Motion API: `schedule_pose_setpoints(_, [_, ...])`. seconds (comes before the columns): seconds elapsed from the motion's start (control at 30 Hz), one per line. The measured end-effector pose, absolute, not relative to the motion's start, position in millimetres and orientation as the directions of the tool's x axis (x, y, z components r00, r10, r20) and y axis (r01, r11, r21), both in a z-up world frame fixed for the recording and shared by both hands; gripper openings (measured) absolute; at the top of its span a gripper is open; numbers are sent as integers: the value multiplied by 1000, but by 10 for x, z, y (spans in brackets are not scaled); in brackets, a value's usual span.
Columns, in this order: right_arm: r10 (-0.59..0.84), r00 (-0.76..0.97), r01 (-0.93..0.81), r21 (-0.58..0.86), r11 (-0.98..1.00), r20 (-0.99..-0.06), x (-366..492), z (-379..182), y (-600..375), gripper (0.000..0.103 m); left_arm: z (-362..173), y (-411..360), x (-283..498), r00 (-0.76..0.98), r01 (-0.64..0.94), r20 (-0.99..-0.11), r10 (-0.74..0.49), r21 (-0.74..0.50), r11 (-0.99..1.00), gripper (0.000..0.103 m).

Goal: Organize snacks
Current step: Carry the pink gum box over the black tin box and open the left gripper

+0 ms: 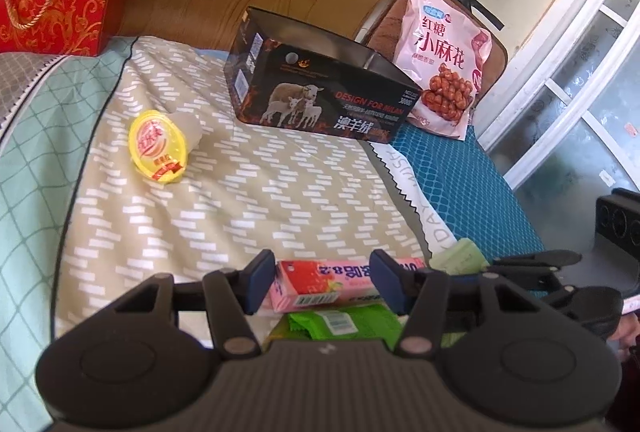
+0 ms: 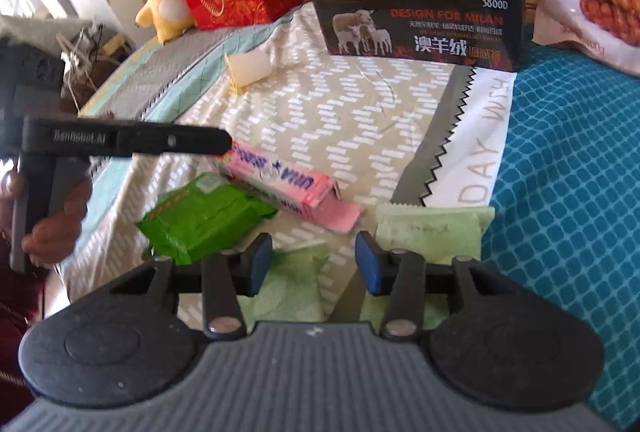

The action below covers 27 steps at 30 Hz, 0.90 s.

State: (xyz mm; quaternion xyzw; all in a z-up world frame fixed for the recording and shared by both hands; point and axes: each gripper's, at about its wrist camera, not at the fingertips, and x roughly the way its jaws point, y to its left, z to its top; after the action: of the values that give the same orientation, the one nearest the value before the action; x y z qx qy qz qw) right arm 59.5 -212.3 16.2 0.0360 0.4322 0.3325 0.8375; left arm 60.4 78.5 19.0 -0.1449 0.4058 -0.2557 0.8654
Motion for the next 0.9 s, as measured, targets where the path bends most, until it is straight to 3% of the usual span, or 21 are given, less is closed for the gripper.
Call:
schedule_pose_setpoints(0.13, [573, 448, -537, 306, 786, -686, 572, 170, -1990, 45, 176, 757, 601, 539, 327, -629, -560, -457, 827, 46])
schedule_pose_setpoints(0.23, [551, 481, -553, 251, 794, -682, 581, 159, -1960, 33, 174, 755, 605, 553, 319, -626, -549, -450, 834, 46])
schedule_pose_setpoints(0.27, [541, 494, -553, 234, 799, -680, 597, 150, -1969, 24, 177, 751, 616, 556, 316, -626, -546, -449, 836, 45])
schedule_pose_setpoints(0.43, [521, 556, -533, 203, 821, -647, 642, 211, -2022, 24, 367, 724, 755, 582, 338, -587, -562, -454, 824, 45])
schedule_pose_setpoints(0.73, [483, 747, -460, 169, 872, -456, 1249, 618, -2221, 24, 971, 415, 1473, 692, 394, -465, -552, -397, 829, 45])
schedule_pose_setpoints(0.9, [422, 803, -400, 144, 905, -420, 1873, 653, -2277, 24, 942, 185, 2106, 709, 360, -488, -509, -371, 856, 45])
